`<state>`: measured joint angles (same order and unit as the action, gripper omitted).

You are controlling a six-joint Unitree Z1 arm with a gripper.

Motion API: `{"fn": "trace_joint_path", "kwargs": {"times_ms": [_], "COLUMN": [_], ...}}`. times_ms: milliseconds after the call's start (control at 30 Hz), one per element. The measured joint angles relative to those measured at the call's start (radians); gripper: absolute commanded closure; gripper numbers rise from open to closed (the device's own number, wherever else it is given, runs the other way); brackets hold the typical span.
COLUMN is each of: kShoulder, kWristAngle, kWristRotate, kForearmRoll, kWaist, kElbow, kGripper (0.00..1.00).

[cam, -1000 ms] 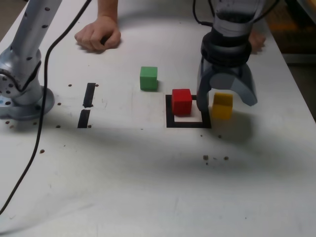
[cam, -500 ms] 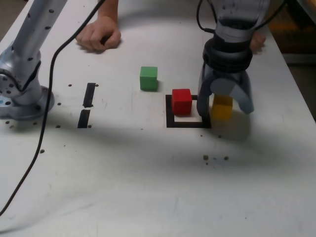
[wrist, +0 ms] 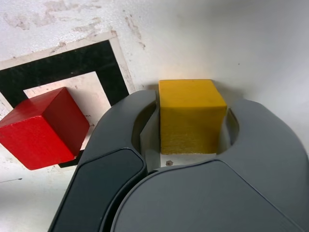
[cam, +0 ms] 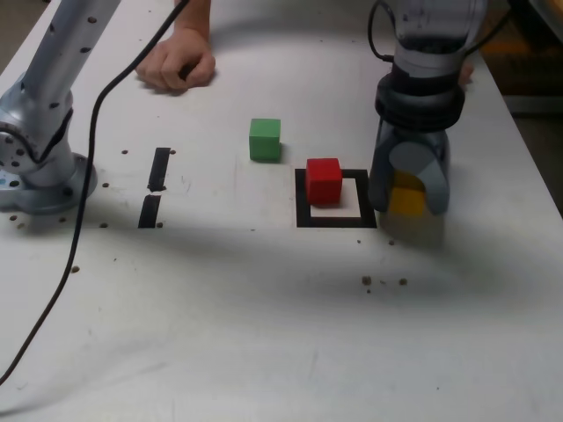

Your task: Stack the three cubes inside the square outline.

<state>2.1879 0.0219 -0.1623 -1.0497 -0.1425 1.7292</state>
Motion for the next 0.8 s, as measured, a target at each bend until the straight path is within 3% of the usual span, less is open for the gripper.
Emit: {"fn": "trace_joint_path", "kwargs": {"times_ms": [333,533,800], "kShoulder": [-0.032,-0.107,-0.243], "kWristAngle": [0.003,-0.049,-0.109], "kWristRotate": [-0.02,0.023,0.125], "kForearmRoll": [0.012,-0.034,-0.193], "kWaist": [-0.01,-0.041,-0.048], "kElbow": [0.001,0.019,-0.001], "kGripper": [0.97,0.97,0.97]}}
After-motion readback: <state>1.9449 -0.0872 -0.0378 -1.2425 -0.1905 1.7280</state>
